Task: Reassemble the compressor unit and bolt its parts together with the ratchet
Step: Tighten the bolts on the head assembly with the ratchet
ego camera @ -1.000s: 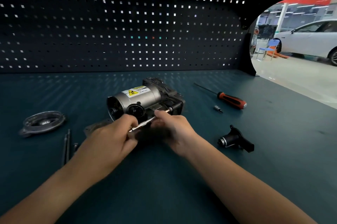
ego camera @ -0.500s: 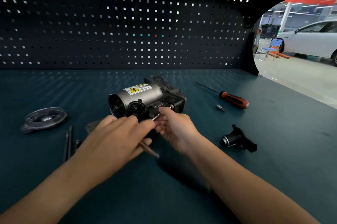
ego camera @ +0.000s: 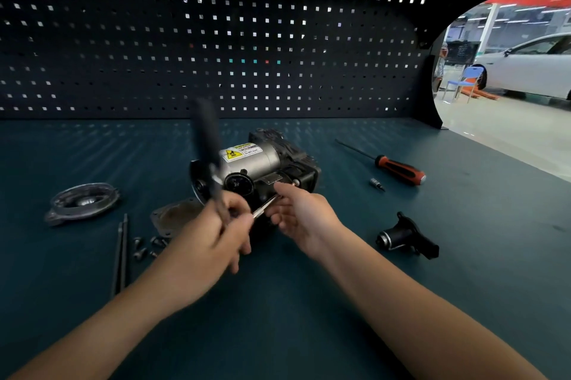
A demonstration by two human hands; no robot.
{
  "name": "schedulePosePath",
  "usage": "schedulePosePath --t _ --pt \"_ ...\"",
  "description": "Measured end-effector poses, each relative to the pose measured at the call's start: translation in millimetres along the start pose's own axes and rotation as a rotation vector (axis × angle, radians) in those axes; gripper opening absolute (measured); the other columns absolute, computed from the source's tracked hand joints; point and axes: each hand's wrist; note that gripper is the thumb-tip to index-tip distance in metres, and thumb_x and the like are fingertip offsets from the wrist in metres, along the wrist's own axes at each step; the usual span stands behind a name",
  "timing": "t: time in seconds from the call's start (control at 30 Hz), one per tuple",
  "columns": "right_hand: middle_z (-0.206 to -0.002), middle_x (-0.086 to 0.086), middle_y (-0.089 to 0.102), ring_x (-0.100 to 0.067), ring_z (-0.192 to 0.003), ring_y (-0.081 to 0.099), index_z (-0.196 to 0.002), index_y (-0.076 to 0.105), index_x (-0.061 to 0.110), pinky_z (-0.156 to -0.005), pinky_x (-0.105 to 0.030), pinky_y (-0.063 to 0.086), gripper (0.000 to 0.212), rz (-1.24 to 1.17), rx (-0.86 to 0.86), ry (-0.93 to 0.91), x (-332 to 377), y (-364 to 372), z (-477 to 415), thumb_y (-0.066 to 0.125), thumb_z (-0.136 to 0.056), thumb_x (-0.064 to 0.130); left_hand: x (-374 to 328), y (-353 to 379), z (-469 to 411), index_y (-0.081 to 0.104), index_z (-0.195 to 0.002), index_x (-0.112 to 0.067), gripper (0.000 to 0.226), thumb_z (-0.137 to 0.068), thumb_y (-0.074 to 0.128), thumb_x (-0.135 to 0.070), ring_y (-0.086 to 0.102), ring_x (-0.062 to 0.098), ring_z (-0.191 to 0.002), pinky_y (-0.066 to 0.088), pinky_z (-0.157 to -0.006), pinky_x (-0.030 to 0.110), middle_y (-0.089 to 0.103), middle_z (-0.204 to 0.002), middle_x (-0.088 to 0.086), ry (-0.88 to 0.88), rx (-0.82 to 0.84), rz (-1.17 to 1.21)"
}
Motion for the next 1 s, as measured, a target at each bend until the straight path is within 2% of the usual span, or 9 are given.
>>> schedulePosePath --t 0.07,0.13,0.33,0.5,0.6,0.73,0.77,0.83,1.0 --pt "-0.045 -0.002 0.056 -0.010 -0.037 0.049 -0.067 0.051 0.005 -0.039 -0.014 0.037 0.030 0.007 0.004 0.004 -1.4 1.7 -0.1 0.053 -0.092 0.021 9.8 -11.0 -2.8 0.045 -0.089 -0.025 0.009 -0.090 0.038 -0.031 0.052 0.013 -0.046 0.042 -0.050 0.023 0.057 -0.056 -0.008 0.423 0.025 -0.722" --pt "-0.043 0.001 0.056 -0.009 -0.034 0.050 -0.068 0.052 0.006 -0.037 -0.013 0.036 0.030 0.012 0.010 0.013 -1.5 0.8 0.9 0.051 -0.093 0.023 15.1 -17.5 -5.6 0.048 -0.088 -0.021 0.014 -0.084 0.040 -0.032 0.050 0.015 -0.043 0.040 -0.048 0.019 0.055 -0.056 -0.012 0.547 0.015 -0.932" --pt "-0.050 -0.004 0.064 -0.010 -0.034 0.051 -0.074 0.057 0.003 -0.035 -0.012 0.035 0.032 -0.054 0.061 0.052 -0.4 -4.5 2.4 0.046 -0.093 0.027 0.3 2.3 -4.3 0.049 -0.089 -0.007 0.023 -0.099 0.034 -0.022 0.048 0.014 -0.036 0.041 -0.044 0.016 0.060 -0.053 0.003 -0.237 -0.053 0.312" --pt "-0.048 -0.004 0.063 -0.008 -0.034 0.052 -0.074 0.058 0.002 -0.034 -0.013 0.036 0.028 -0.095 0.050 0.042 -0.8 -1.4 3.7 0.047 -0.093 0.020 -1.6 4.8 -3.6 0.050 -0.088 -0.008 0.032 -0.099 0.033 -0.032 0.040 0.013 -0.033 0.036 -0.036 0.018 0.054 -0.049 0.006 -0.426 -0.095 0.646" --pt "-0.045 -0.002 0.061 -0.007 -0.033 0.051 -0.071 0.057 0.003 -0.035 -0.013 0.037 0.027 -0.047 -0.014 -0.009 -3.8 1.1 2.2 0.051 -0.092 0.018 0.2 2.2 -2.9 0.049 -0.093 -0.012 0.019 -0.098 0.036 -0.026 0.048 0.013 -0.038 0.042 -0.045 0.021 0.060 -0.052 0.003 -0.250 -0.055 0.306" --pt "-0.043 -0.001 0.060 -0.008 -0.032 0.053 -0.071 0.057 0.003 -0.035 -0.012 0.038 0.029 -0.070 -0.011 -0.014 -5.7 3.8 3.6 0.050 -0.094 0.018 12.8 -15.8 -6.4 0.051 -0.097 -0.021 0.016 -0.089 0.043 -0.032 0.057 0.015 -0.051 0.045 -0.056 0.026 0.063 -0.065 -0.007 0.447 0.006 -0.863" --pt "-0.044 -0.002 0.061 -0.009 -0.034 0.054 -0.072 0.057 0.002 -0.035 -0.012 0.039 0.030 -0.096 0.007 -0.005 -5.7 3.3 4.3 0.050 -0.095 0.020 15.4 -16.6 -7.4 0.051 -0.097 -0.021 0.020 -0.086 0.040 -0.034 0.056 0.014 -0.050 0.044 -0.054 0.024 0.063 -0.066 -0.008 0.524 -0.017 -0.945" --pt "-0.049 -0.004 0.064 -0.010 -0.037 0.057 -0.076 0.058 0.003 -0.037 -0.014 0.042 0.028 -0.136 0.033 0.016 -5.4 1.2 5.0 0.051 -0.095 0.022 7.7 -11.7 -4.3 0.050 -0.091 -0.025 0.019 -0.094 0.035 -0.036 0.058 0.011 -0.051 0.043 -0.050 0.022 0.064 -0.068 -0.009 0.382 -0.038 -0.662" --pt "-0.061 -0.007 0.070 -0.014 -0.050 0.066 -0.088 0.061 0.000 -0.043 -0.016 0.047 0.034 -0.147 0.085 0.049 -3.1 -2.4 5.8 0.045 -0.096 0.029 -2.0 5.1 -8.3 0.056 -0.092 -0.009 0.030 -0.099 0.035 -0.031 0.054 0.016 -0.038 0.045 -0.041 0.019 0.062 -0.053 0.008 -0.432 -0.106 0.613"
Point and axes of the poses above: each hand's wrist, its own z-axis away from the middle knuckle, its own y-axis out of the palm, x = y × z
